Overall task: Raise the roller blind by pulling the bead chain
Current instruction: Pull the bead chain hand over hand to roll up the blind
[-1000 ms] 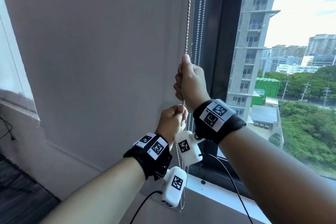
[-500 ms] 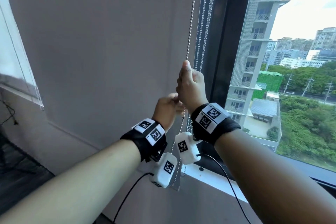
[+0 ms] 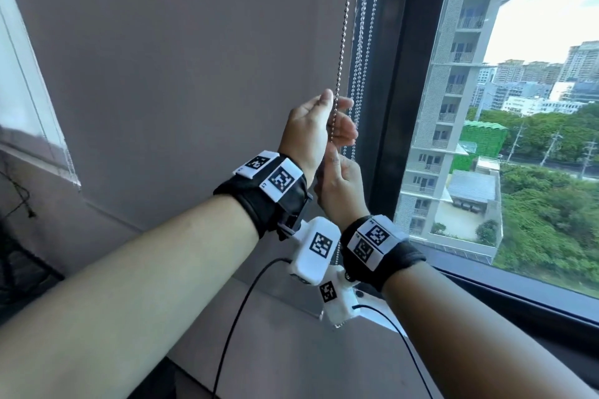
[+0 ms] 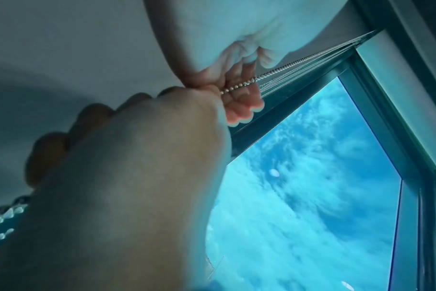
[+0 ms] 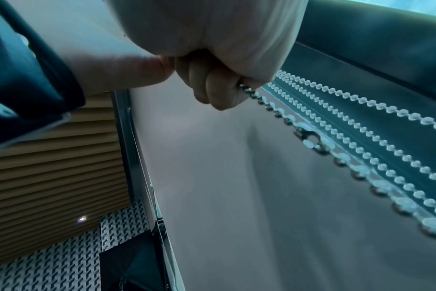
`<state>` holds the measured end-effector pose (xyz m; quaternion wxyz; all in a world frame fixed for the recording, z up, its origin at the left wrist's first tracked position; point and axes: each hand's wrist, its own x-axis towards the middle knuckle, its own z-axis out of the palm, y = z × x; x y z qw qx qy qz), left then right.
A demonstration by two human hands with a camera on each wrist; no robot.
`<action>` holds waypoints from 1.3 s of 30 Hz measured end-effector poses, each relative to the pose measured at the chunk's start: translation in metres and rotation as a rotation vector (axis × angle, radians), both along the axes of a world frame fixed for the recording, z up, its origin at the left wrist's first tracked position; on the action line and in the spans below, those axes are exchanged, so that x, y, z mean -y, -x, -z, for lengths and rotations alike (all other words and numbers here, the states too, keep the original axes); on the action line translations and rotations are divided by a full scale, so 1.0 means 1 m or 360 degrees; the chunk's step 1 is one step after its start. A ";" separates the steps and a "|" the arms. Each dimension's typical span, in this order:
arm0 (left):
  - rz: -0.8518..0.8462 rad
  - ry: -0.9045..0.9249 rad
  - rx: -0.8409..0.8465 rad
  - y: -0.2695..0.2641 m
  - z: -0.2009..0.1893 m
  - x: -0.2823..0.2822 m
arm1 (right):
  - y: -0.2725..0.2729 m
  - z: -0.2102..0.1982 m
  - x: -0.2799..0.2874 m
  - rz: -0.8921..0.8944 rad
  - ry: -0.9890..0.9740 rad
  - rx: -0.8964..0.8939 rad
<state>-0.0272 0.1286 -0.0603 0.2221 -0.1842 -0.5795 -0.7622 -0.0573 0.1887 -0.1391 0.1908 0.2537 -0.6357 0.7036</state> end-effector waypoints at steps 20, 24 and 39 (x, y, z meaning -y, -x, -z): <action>-0.0203 0.0205 0.0142 -0.002 0.024 -0.004 | -0.005 0.003 -0.032 0.0055 -0.0569 0.0006; -0.0180 0.0180 0.0170 -0.005 0.022 -0.008 | -0.001 -0.028 -0.037 0.0008 -0.0281 0.0018; -0.0098 0.0242 0.0258 -0.017 0.028 -0.008 | -0.027 -0.116 -0.016 -0.0300 0.0136 0.0022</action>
